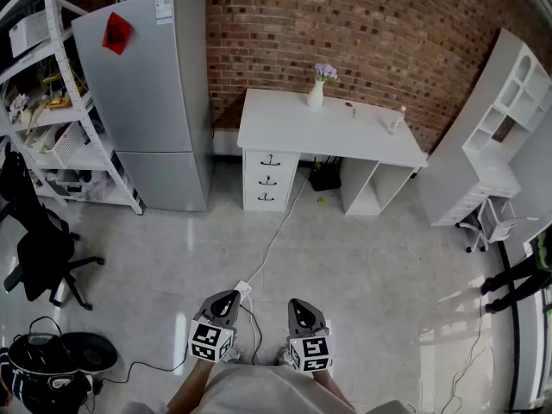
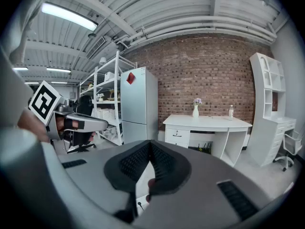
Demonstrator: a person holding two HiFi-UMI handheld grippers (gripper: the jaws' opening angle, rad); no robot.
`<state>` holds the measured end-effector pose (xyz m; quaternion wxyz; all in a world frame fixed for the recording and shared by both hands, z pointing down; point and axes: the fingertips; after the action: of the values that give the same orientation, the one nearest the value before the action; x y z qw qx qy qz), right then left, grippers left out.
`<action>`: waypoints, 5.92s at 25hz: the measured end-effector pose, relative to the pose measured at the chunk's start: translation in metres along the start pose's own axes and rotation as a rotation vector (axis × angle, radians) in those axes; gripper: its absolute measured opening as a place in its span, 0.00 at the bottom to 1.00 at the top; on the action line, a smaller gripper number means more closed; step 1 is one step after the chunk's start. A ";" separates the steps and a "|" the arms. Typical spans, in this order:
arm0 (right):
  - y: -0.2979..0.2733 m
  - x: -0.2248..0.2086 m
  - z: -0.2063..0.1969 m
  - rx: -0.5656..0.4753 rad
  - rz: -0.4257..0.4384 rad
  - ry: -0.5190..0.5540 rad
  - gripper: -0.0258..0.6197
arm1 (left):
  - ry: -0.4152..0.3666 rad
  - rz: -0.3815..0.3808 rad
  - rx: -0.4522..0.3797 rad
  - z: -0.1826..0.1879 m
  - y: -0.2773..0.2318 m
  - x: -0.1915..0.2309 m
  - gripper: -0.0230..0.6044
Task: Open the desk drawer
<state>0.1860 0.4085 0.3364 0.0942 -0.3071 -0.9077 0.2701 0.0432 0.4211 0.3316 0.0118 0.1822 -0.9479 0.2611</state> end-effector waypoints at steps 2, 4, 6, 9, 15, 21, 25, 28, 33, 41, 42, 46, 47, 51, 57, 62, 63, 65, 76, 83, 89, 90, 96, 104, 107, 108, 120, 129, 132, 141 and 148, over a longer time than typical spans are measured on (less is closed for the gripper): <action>-0.004 0.002 0.002 0.001 -0.005 -0.001 0.07 | -0.002 -0.004 0.000 0.001 -0.001 0.005 0.06; -0.008 0.004 0.005 0.001 -0.010 -0.001 0.07 | -0.005 -0.008 0.000 0.001 -0.002 0.010 0.06; -0.010 0.007 0.006 0.002 -0.017 0.000 0.07 | -0.009 -0.014 0.002 0.000 -0.002 0.014 0.06; -0.014 0.012 0.010 0.003 -0.029 -0.002 0.07 | -0.017 -0.030 0.004 0.001 -0.003 0.019 0.06; -0.024 0.027 0.017 -0.012 -0.055 -0.018 0.07 | -0.033 -0.053 -0.004 -0.001 0.000 0.039 0.06; -0.037 0.053 0.024 -0.005 -0.075 -0.018 0.07 | -0.027 -0.077 -0.001 -0.008 0.010 0.066 0.06; -0.043 0.075 0.026 0.004 -0.080 -0.009 0.07 | -0.023 -0.089 0.002 -0.014 0.017 0.083 0.06; -0.046 0.080 0.030 0.007 -0.089 -0.022 0.07 | -0.020 -0.094 0.005 -0.013 0.021 0.095 0.06; -0.055 0.085 0.040 0.013 -0.101 -0.018 0.07 | 0.001 -0.072 -0.018 -0.009 0.029 0.118 0.06; -0.073 0.092 0.055 -0.002 -0.089 0.009 0.07 | 0.014 -0.033 -0.044 -0.003 0.031 0.144 0.06; -0.076 0.091 0.056 -0.003 -0.085 0.009 0.07 | 0.016 -0.030 -0.043 -0.003 0.030 0.146 0.06; -0.090 0.084 0.063 -0.006 -0.064 0.013 0.07 | 0.017 -0.014 -0.040 0.003 0.020 0.153 0.06; -0.095 0.082 0.063 -0.005 -0.056 0.014 0.07 | 0.017 -0.008 -0.041 0.004 0.016 0.155 0.06; -0.114 0.070 0.064 0.001 -0.027 0.009 0.07 | 0.019 0.014 -0.032 0.012 -0.003 0.163 0.06; -0.149 0.023 0.077 0.024 -0.004 -0.007 0.07 | 0.029 0.013 0.008 0.034 -0.059 0.164 0.06; -0.179 -0.042 0.094 0.055 0.021 -0.005 0.07 | 0.035 0.021 0.036 0.069 -0.121 0.154 0.06; -0.186 -0.056 0.099 0.059 0.026 -0.002 0.07 | 0.036 0.025 0.040 0.077 -0.133 0.153 0.06; -0.199 -0.082 0.112 0.060 0.037 0.005 0.07 | 0.045 0.038 0.046 0.093 -0.155 0.155 0.06; -0.255 -0.193 0.143 0.080 0.120 -0.006 0.07 | 0.108 0.173 0.081 0.155 -0.238 0.181 0.06; -0.290 -0.223 0.143 0.125 0.183 0.017 0.07 | 0.146 0.283 0.109 0.156 -0.240 0.207 0.06; -0.315 -0.222 0.145 0.140 0.195 0.004 0.07 | 0.182 0.297 0.158 0.144 -0.248 0.232 0.06; -0.319 -0.222 0.146 0.143 0.191 -0.006 0.07 | 0.174 0.286 0.165 0.144 -0.254 0.235 0.06; -0.356 -0.218 0.150 0.172 0.140 -0.045 0.07 | 0.132 0.200 0.181 0.150 -0.289 0.264 0.06; -0.435 -0.205 0.176 0.170 -0.022 -0.108 0.07 | 0.005 0.083 0.187 0.158 -0.334 0.343 0.06; -0.462 -0.203 0.187 0.166 -0.073 -0.108 0.07 | -0.036 0.070 0.177 0.162 -0.346 0.364 0.06; -0.469 -0.204 0.190 0.162 -0.084 -0.104 0.07 | -0.043 0.059 0.177 0.161 -0.352 0.367 0.06; -0.505 -0.213 0.171 0.155 -0.053 -0.095 0.07 | -0.081 -0.060 0.215 0.116 -0.409 0.336 0.06; -0.550 -0.205 0.071 0.249 -0.064 -0.165 0.07 | -0.107 -0.105 0.279 0.034 -0.454 0.339 0.06; -0.559 -0.195 0.043 0.274 -0.055 -0.190 0.07 | -0.099 -0.126 0.292 0.008 -0.463 0.341 0.06; -0.583 -0.187 -0.028 0.335 -0.045 -0.228 0.07 | -0.035 -0.137 0.290 -0.036 -0.501 0.342 0.06; -0.592 -0.180 -0.036 0.287 0.000 -0.407 0.07 | 0.001 -0.127 0.285 -0.044 -0.506 0.353 0.06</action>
<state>0.0412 -0.0794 0.6895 -0.0481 -0.2298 -0.8603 0.4524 -0.1115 -0.0801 0.6589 0.0029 0.2413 -0.8878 0.3919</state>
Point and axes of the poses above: the fingertips, and each gripper's own axes: y backward along the fingers, x to its left, z out of its top, and after that the axes turned 15 degrees about x, right-handed
